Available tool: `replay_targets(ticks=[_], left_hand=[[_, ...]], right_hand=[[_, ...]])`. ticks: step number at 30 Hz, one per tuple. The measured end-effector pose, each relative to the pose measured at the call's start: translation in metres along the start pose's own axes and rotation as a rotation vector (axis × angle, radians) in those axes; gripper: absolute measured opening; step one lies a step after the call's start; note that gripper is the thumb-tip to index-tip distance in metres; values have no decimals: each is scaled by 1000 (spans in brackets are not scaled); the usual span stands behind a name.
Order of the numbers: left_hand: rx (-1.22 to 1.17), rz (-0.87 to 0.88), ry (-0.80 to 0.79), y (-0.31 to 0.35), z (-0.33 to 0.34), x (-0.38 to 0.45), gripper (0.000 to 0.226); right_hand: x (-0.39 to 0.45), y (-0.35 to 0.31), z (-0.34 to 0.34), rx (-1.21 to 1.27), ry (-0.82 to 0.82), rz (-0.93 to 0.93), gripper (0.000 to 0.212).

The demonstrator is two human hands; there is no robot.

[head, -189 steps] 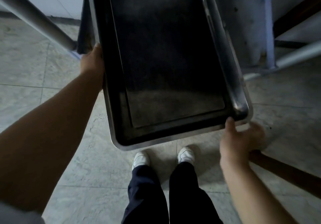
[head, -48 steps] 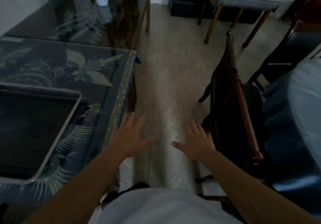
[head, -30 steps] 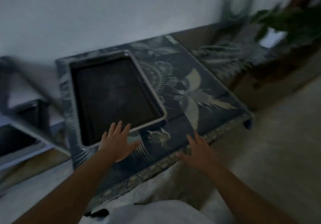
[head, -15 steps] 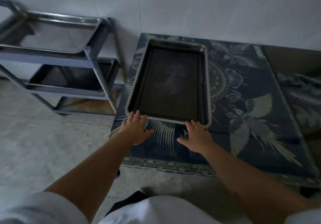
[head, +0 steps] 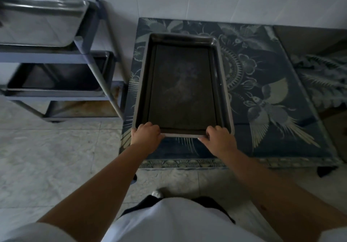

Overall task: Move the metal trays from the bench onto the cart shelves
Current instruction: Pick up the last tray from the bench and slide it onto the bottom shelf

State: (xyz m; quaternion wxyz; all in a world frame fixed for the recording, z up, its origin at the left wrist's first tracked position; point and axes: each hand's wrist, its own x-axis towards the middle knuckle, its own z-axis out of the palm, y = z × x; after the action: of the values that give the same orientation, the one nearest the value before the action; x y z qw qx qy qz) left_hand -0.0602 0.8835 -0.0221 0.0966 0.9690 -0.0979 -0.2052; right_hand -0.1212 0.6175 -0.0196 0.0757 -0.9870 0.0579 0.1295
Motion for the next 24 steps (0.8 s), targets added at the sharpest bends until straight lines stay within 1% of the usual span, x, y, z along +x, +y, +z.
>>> replay_targets(ticks=[2, 4, 7, 9, 11, 12, 13, 14, 15, 16, 17, 18, 19, 20, 21, 22, 23, 24], left_hand=[[10, 43, 34, -6, 11, -19, 30], [10, 85, 18, -12, 17, -35, 24], [57, 139, -89, -17, 20, -47, 20], [77, 164, -173, -17, 21, -49, 18], [87, 159, -241, -18, 22, -46, 20], [79, 155, -255, -18, 21, -43, 22], [49, 153, -232, -19, 17, -37, 24], [4, 148, -158, -20, 12, -29, 25], [-32, 138, -48, -22, 6, -19, 27], [-48, 115, 64, -24, 0, -7, 35], [-67, 68, 145, -27, -7, 7, 48], [-114, -3, 182, -30, -14, 20, 62], [-186, -87, 187, -33, -20, 34, 73], [-269, -173, 170, -35, -25, 47, 81], [-355, -249, 136, -36, -30, 60, 83], [-444, -312, 102, -36, -35, 72, 78], [-527, -367, 85, -36, -39, 81, 68], [-580, -408, 87, -35, -42, 87, 56]], right_hand=[[-17, 0, 8, -21, 15, -31, 40], [-29, 2, 13, -6, -39, -55, 43], [-40, 6, 16, 44, -190, -45, 45], [-39, 8, 16, 23, -318, -29, 44], [-29, 10, 10, -10, -462, -59, 42], [-21, 12, 5, 3, -514, -67, 43], [-12, 15, -1, 48, -528, -57, 45], [-1, 20, -7, 115, -494, -31, 45], [10, 25, -12, 186, -411, 10, 41], [21, 29, -17, 243, -295, 59, 35], [32, 35, -20, 286, -163, 104, 30], [44, 40, -22, 325, -40, 149, 25], [57, 45, -24, 374, 44, 196, 24], [70, 51, -26, 433, 65, 247, 33], [83, 55, -27, 508, 39, 295, 46], [95, 58, -29, 584, 5, 342, 57], [107, 62, -31, 644, -7, 389, 61], [118, 65, -32, 690, 5, 436, 60]])
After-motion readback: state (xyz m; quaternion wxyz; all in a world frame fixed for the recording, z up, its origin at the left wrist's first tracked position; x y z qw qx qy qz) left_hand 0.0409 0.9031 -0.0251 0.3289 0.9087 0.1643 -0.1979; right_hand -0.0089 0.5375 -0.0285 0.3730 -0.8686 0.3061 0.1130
